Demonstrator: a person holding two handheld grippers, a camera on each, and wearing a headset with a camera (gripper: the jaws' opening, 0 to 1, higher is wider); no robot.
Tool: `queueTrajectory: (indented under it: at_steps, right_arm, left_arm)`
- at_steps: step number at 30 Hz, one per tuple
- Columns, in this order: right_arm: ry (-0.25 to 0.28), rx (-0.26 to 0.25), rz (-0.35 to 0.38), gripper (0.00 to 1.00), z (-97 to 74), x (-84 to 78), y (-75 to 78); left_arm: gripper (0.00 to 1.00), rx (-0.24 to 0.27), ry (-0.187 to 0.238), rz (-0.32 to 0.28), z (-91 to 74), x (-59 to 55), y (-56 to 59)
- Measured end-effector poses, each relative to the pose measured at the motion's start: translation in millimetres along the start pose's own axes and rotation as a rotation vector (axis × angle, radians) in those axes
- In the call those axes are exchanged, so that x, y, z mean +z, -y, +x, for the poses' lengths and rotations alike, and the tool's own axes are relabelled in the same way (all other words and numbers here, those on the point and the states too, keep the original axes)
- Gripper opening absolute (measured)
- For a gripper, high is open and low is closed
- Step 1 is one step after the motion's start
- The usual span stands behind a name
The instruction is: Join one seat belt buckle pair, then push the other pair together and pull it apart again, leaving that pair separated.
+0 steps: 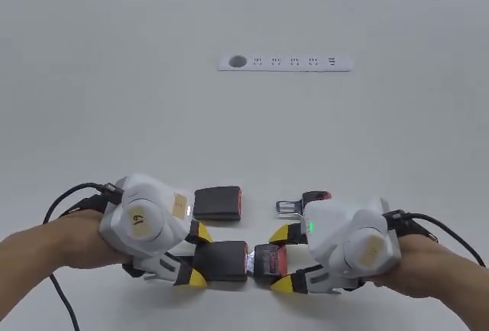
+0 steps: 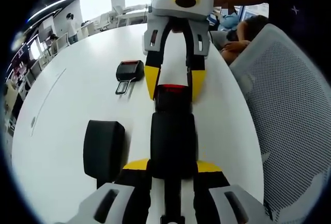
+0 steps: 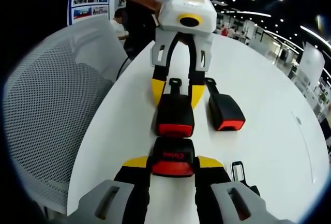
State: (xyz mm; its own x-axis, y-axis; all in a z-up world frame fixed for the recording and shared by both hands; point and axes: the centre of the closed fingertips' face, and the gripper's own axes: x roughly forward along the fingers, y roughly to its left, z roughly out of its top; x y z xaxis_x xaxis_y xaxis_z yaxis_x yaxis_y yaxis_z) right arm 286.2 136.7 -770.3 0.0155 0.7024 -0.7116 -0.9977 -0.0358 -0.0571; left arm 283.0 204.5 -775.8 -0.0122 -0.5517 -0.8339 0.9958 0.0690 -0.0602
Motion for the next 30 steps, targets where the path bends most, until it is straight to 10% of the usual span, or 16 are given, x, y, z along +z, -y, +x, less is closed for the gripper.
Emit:
queueTrajectory:
  at_steps: [30]
  right_arm:
    - [0.018,-0.012,-0.038,0.35,-15.3,8.9,-5.8]
  left_arm:
    - [0.36,0.036,0.004,0.003,-3.9,0.7,-2.5]
